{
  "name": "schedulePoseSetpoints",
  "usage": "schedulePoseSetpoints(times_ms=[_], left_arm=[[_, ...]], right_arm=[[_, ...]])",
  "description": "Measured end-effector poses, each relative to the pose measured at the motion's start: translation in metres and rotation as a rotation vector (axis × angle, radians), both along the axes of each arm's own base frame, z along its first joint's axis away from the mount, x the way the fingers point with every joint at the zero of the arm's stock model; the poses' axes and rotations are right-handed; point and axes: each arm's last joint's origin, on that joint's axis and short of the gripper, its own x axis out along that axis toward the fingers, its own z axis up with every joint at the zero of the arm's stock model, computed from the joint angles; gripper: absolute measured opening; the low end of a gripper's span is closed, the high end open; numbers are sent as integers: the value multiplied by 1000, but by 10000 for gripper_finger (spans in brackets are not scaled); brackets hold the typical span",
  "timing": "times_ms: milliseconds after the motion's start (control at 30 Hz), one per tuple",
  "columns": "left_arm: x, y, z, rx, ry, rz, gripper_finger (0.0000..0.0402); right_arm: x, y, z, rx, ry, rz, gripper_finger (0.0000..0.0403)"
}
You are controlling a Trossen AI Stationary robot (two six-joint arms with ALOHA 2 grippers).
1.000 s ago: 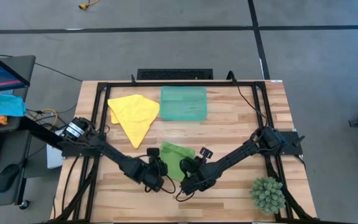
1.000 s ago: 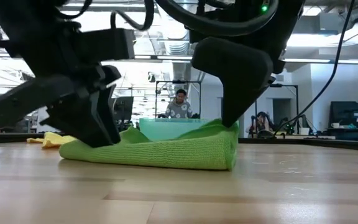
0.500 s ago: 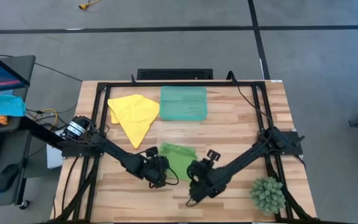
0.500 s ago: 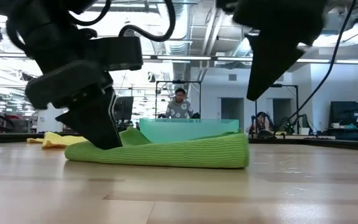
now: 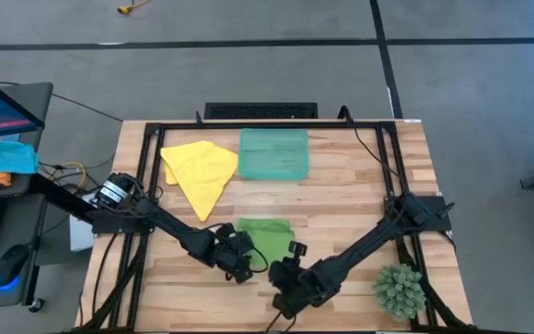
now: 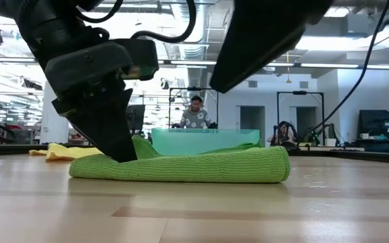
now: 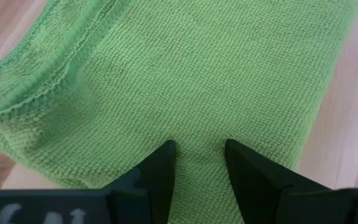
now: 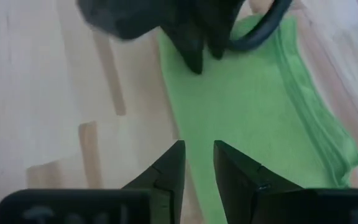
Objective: Roll microfiber towels into tight, uniform cylinder then place into a basket
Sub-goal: Roll the folded green microfiber towel
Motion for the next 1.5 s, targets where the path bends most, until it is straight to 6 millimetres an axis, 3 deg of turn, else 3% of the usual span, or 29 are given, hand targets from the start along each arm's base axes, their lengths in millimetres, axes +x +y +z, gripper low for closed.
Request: schedulePoseSetpoints(times_ms=[367, 567, 933, 1233, 1500], left_arm=[[0, 1, 0, 13, 9, -10, 137], [0, 2, 0, 13, 11, -10, 137], [0, 1, -1, 15, 16, -26, 137], [0, 2, -1, 40, 20, -54, 137], [-1, 2, 4, 61, 28, -110, 137]], right_arm=[[4, -21, -32, 65, 42, 7, 8], [6, -26, -35, 105, 71, 15, 23], [-1, -31, -39, 119, 148, -49, 13], [-11, -43, -58, 204, 237, -104, 4], [-12, -44, -61, 210, 242, -103, 13]])
